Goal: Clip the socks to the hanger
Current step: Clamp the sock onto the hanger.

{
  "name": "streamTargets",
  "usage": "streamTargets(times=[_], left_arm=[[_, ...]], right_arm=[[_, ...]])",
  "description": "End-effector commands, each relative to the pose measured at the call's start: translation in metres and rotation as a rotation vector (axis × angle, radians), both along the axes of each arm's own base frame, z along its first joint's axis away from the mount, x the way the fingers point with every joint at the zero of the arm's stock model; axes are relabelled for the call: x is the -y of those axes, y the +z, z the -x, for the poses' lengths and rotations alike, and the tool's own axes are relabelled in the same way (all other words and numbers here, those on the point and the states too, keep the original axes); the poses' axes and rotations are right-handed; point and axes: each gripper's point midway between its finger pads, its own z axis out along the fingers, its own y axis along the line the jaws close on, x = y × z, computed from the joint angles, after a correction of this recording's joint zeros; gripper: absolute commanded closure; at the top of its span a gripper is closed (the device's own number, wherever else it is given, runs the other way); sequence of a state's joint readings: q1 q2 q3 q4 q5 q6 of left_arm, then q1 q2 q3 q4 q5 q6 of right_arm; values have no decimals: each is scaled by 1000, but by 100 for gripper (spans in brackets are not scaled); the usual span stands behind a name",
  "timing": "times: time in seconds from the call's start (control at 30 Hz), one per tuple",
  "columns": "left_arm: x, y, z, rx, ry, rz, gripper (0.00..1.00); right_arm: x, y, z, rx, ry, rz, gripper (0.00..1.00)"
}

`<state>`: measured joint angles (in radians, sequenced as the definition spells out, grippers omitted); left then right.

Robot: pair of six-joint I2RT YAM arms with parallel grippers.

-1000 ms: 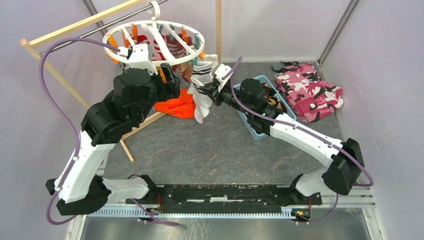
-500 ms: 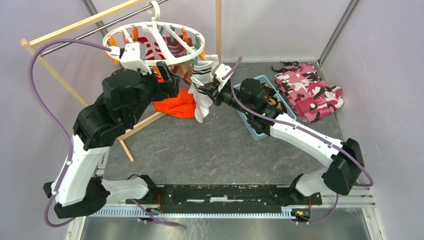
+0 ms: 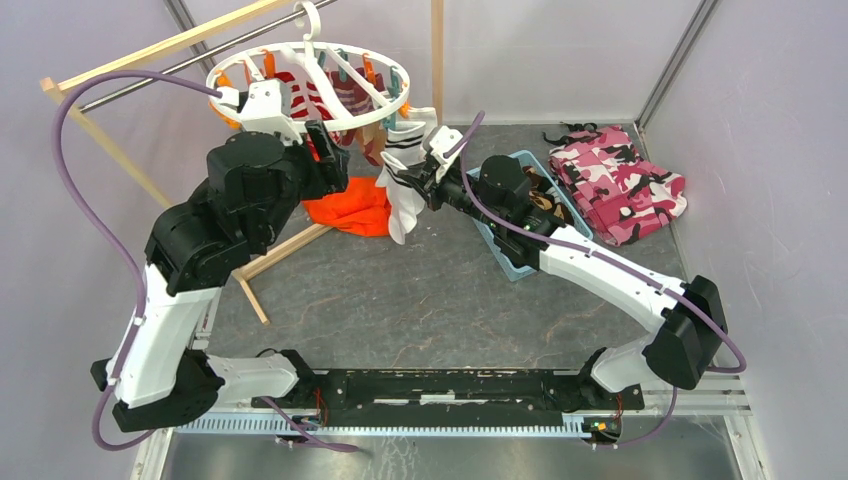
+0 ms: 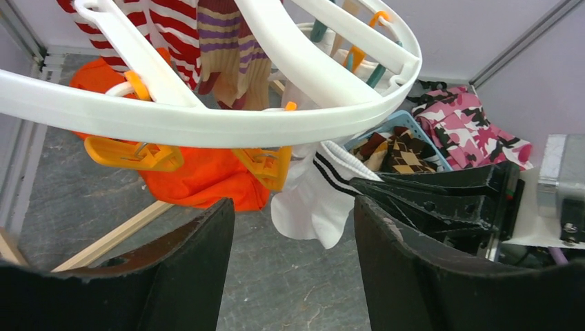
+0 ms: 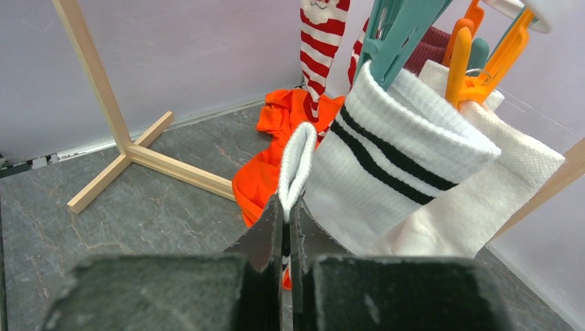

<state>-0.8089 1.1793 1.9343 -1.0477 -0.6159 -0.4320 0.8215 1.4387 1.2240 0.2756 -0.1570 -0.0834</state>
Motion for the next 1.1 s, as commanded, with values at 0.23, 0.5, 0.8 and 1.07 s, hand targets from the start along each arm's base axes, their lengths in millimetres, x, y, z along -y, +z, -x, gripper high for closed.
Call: streamTargets(times=[0.23,0.5,0.8,1.07], left_arm=[[-15,2,-14,56,64,-94,40],[-16,2,-29,85,53,-96,42],[-10,7,-40,116,4,-75,42],[-9,6,-46,130,-1,-65,45]], right_arm=[[1,40,-2,68,-6,-70,100],[2,39,-3,68,-7,-67,100],[2,40,-3,68,-8,-69,100],[1,39,-3,64,-4,-69,100]])
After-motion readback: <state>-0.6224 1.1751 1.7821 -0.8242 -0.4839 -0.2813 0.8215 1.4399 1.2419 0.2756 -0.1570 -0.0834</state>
